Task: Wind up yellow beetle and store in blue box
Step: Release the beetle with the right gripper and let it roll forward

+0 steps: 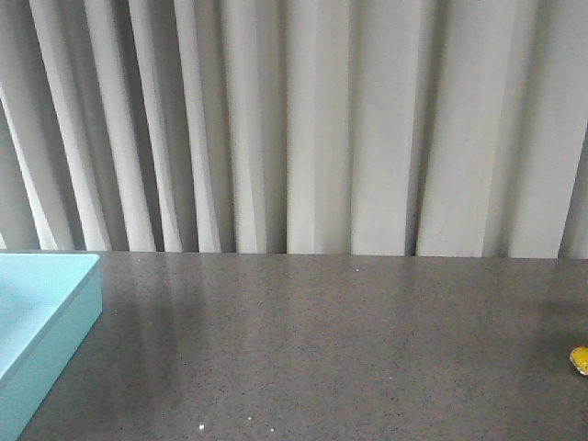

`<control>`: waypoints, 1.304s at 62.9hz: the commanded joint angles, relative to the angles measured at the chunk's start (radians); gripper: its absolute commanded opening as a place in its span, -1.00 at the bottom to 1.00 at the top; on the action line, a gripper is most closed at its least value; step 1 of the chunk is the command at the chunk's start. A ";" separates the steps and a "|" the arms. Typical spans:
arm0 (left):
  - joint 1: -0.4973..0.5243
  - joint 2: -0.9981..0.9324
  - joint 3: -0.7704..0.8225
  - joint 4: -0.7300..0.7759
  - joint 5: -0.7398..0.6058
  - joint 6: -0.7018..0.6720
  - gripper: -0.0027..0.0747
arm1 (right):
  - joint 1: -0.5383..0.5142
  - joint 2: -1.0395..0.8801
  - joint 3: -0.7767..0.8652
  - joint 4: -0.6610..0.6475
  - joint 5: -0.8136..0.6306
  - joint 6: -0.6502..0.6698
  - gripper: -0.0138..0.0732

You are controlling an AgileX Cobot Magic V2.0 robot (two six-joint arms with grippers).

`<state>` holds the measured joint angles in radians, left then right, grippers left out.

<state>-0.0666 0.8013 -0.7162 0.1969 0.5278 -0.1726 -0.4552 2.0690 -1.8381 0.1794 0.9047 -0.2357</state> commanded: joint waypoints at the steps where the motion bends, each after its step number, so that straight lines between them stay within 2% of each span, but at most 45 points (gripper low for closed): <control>1: -0.008 -0.002 -0.033 -0.002 -0.063 -0.004 0.42 | -0.001 -0.151 -0.029 0.079 0.017 -0.057 0.55; 8: -0.008 -0.002 -0.033 -0.002 -0.063 -0.004 0.42 | 0.031 -0.242 -0.024 0.084 0.087 -0.066 0.55; 15: -0.008 -0.002 -0.033 -0.002 -0.063 -0.004 0.42 | 0.090 -0.352 0.040 0.047 0.092 -0.056 0.55; 41: -0.008 -0.002 -0.033 -0.002 -0.063 -0.004 0.42 | 0.383 -0.850 0.613 -0.061 -0.099 -0.006 0.55; 51: -0.008 -0.002 -0.033 -0.002 -0.063 -0.004 0.42 | 0.484 -0.994 0.807 -0.128 -0.106 0.087 0.54; 58: -0.008 -0.002 -0.033 -0.002 -0.063 -0.004 0.42 | 0.512 -1.078 0.914 -0.206 -0.091 0.181 0.51; 71: -0.008 -0.002 -0.033 -0.002 -0.063 -0.004 0.42 | 0.510 -1.226 1.062 -0.277 -0.055 0.236 0.48; 82: -0.008 -0.002 -0.033 -0.002 -0.063 -0.004 0.42 | 0.510 -1.325 1.126 -0.291 -0.047 0.268 0.48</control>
<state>-0.0666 0.8013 -0.7162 0.1961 0.5278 -0.1726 0.0534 0.7904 -0.7122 -0.0925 0.9035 0.0189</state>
